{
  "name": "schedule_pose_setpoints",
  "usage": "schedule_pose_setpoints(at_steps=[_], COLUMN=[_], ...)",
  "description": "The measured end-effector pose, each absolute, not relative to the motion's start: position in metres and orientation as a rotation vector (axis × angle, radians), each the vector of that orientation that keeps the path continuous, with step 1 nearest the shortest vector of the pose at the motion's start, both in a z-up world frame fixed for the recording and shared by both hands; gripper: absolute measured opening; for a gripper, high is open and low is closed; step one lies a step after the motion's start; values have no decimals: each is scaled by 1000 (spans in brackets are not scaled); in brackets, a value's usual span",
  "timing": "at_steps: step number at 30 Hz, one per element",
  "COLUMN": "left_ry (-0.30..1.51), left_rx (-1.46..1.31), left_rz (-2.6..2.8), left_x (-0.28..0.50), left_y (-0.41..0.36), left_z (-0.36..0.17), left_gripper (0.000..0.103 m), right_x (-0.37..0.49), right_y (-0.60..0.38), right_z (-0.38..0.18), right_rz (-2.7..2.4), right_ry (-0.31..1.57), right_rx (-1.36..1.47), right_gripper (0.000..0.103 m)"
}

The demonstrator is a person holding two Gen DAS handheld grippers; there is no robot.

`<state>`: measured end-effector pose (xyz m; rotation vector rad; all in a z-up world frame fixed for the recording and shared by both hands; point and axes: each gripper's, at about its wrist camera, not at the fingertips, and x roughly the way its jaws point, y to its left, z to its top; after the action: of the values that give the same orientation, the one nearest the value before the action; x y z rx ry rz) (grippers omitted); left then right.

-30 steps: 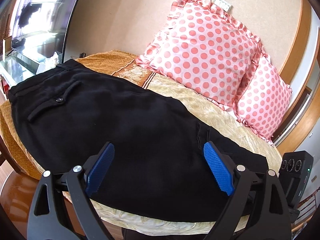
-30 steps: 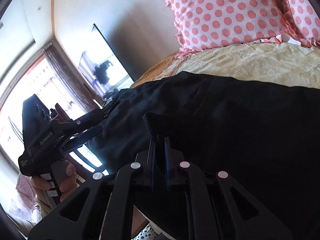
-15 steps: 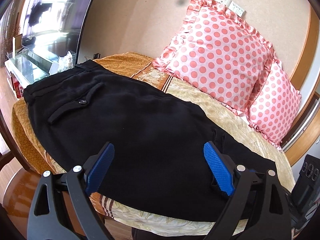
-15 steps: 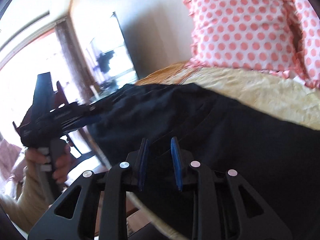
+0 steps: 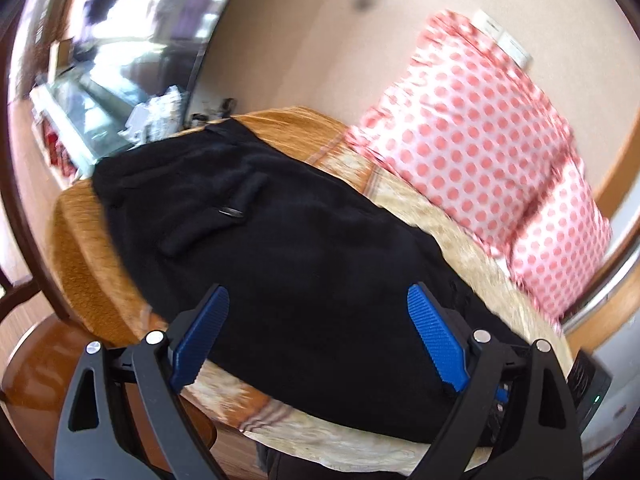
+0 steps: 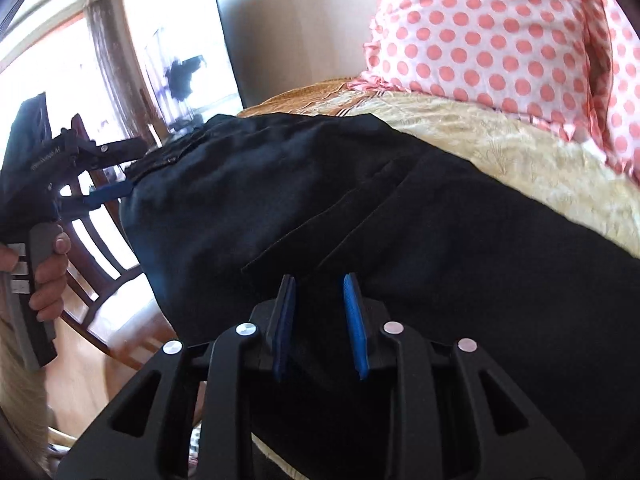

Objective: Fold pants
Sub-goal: 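Lower the open left tool onto the folded pants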

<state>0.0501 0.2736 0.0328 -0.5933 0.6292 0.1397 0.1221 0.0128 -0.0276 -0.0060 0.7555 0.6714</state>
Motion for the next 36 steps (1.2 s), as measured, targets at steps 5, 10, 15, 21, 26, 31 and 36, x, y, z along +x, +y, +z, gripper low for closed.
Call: schedule_pose_setpoints(at_steps=[5, 10, 15, 21, 26, 31, 36], left_ry=[609, 610, 634, 666, 684, 692, 674], left_rx=[-846, -977, -983, -981, -969, -1023, -1061], left_rz=[186, 194, 223, 221, 213, 165, 189], left_x=[39, 45, 55, 67, 70, 74, 74], left_y=[348, 392, 409, 414, 413, 405, 397], left_z=[20, 8, 2, -3, -3, -7, -10], left_gripper=[89, 87, 87, 87, 88, 87, 77], right_x=[116, 117, 118, 118, 119, 117, 112], right_y=[13, 15, 15, 16, 16, 18, 23], right_z=[-24, -24, -25, -25, -26, -26, -26], right_rz=[680, 683, 681, 685, 688, 697, 692], right_ry=[745, 741, 738, 734, 727, 720, 702], right_rx=[-6, -10, -11, -18, -12, -13, -46], right_gripper=[34, 35, 35, 38, 39, 49, 53])
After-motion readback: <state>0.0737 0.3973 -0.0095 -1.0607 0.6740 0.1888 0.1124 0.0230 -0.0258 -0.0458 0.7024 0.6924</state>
